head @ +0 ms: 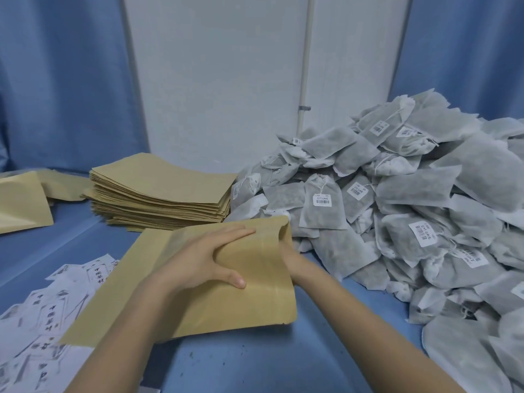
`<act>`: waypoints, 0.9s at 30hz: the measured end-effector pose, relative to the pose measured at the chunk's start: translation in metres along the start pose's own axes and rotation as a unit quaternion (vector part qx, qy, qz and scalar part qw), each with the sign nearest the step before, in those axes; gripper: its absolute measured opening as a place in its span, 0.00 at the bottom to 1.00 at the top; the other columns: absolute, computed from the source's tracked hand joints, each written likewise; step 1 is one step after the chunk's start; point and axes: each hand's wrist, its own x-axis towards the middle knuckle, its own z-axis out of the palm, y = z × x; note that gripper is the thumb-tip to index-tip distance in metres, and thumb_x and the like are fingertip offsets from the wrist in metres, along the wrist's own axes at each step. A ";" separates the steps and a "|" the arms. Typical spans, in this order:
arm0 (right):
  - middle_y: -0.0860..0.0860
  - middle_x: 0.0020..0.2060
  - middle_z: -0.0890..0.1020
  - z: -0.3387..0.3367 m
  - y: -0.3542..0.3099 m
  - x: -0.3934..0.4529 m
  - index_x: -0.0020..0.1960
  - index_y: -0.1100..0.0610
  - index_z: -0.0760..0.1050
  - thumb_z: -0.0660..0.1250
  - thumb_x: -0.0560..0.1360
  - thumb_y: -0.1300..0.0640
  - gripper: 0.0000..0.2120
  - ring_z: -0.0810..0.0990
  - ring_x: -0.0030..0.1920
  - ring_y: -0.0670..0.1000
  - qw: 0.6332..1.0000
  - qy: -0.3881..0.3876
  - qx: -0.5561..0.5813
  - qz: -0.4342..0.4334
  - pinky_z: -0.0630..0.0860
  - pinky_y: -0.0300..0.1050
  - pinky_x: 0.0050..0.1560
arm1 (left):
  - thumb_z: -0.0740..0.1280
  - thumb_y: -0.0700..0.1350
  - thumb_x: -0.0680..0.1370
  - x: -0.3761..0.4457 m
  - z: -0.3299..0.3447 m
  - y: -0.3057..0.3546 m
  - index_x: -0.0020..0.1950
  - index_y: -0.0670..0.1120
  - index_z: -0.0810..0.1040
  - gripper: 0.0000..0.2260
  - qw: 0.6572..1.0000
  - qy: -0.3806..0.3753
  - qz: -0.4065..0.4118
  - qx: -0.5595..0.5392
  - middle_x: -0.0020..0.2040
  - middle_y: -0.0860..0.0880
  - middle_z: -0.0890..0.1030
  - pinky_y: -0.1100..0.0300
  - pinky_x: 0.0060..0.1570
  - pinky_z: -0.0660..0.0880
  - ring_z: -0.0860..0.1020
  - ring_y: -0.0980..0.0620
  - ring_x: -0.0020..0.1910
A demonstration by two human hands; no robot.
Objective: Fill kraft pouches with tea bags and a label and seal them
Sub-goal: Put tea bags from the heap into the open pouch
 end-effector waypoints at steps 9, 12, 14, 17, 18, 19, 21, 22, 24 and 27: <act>0.54 0.46 0.79 -0.041 0.071 0.003 0.48 0.59 0.76 0.63 0.75 0.48 0.14 0.77 0.50 0.56 0.895 0.371 0.047 0.243 0.72 0.47 0.48 | 0.79 0.54 0.62 0.014 0.002 -0.011 0.71 0.63 0.64 0.41 0.994 0.058 -0.066 0.059 0.75 0.57 0.62 0.48 0.73 0.53 0.59 0.55 0.74; 0.60 0.60 0.72 -0.038 0.090 0.015 0.62 0.64 0.66 0.68 0.72 0.44 0.30 0.71 0.60 0.61 0.896 0.313 0.042 0.311 0.70 0.52 0.59 | 0.79 0.55 0.62 0.015 0.003 -0.010 0.71 0.64 0.63 0.42 0.993 0.067 -0.073 0.069 0.74 0.58 0.62 0.48 0.73 0.53 0.59 0.55 0.74; 0.60 0.57 0.77 -0.035 0.093 0.022 0.61 0.63 0.67 0.70 0.71 0.45 0.28 0.73 0.58 0.60 0.903 0.304 0.039 0.301 0.72 0.50 0.54 | 0.79 0.55 0.62 0.015 0.004 -0.010 0.70 0.64 0.63 0.41 0.994 0.066 -0.070 0.060 0.74 0.59 0.62 0.49 0.73 0.53 0.59 0.56 0.74; 0.52 0.55 0.79 -0.038 0.093 0.014 0.61 0.55 0.72 0.72 0.69 0.51 0.23 0.76 0.57 0.53 0.893 0.368 0.093 0.243 0.71 0.46 0.53 | 0.79 0.54 0.62 0.015 0.003 -0.011 0.70 0.64 0.64 0.40 0.993 0.070 -0.070 0.058 0.74 0.59 0.63 0.49 0.73 0.53 0.59 0.56 0.73; 0.50 0.55 0.80 -0.041 0.093 0.007 0.61 0.53 0.74 0.72 0.69 0.53 0.21 0.76 0.57 0.50 0.893 0.380 0.120 0.207 0.71 0.44 0.55 | 0.79 0.54 0.62 0.015 0.002 -0.012 0.70 0.64 0.64 0.40 0.993 0.072 -0.070 0.054 0.74 0.59 0.63 0.49 0.73 0.53 0.59 0.56 0.73; 0.48 0.56 0.80 -0.046 0.094 -0.002 0.60 0.50 0.76 0.72 0.69 0.56 0.20 0.76 0.57 0.48 0.898 0.378 0.151 0.167 0.71 0.43 0.56 | 0.79 0.54 0.62 0.015 0.001 -0.011 0.70 0.64 0.64 0.40 0.994 0.074 -0.070 0.049 0.74 0.59 0.63 0.49 0.73 0.53 0.60 0.56 0.73; 0.48 0.54 0.80 -0.057 0.095 -0.021 0.59 0.46 0.78 0.72 0.70 0.60 0.20 0.76 0.53 0.44 0.919 0.333 0.190 0.091 0.70 0.39 0.54 | 0.79 0.53 0.61 0.015 -0.001 -0.010 0.70 0.64 0.65 0.41 0.994 0.080 -0.067 0.042 0.73 0.59 0.64 0.48 0.73 0.54 0.60 0.56 0.73; 0.48 0.52 0.80 -0.064 0.094 -0.031 0.58 0.45 0.78 0.72 0.70 0.62 0.20 0.76 0.49 0.42 0.937 0.293 0.179 0.061 0.70 0.37 0.51 | 0.80 0.53 0.61 0.015 -0.002 -0.010 0.70 0.64 0.65 0.40 0.994 0.083 -0.066 0.041 0.73 0.59 0.64 0.48 0.73 0.53 0.60 0.56 0.73; 0.44 0.49 0.80 -0.073 0.087 -0.043 0.55 0.42 0.79 0.72 0.70 0.63 0.19 0.74 0.44 0.38 0.973 0.187 0.136 0.021 0.69 0.32 0.47 | 0.80 0.52 0.61 0.015 -0.003 -0.008 0.68 0.66 0.64 0.41 0.994 0.082 -0.060 0.037 0.73 0.59 0.64 0.48 0.73 0.53 0.60 0.55 0.73; 0.39 0.43 0.81 -0.068 0.060 -0.037 0.52 0.40 0.80 0.73 0.68 0.62 0.20 0.75 0.41 0.38 0.990 0.075 0.123 -0.005 0.70 0.30 0.43 | 0.80 0.53 0.60 0.015 0.000 -0.004 0.68 0.67 0.63 0.42 0.996 0.042 -0.042 0.062 0.73 0.62 0.61 0.49 0.74 0.48 0.57 0.57 0.74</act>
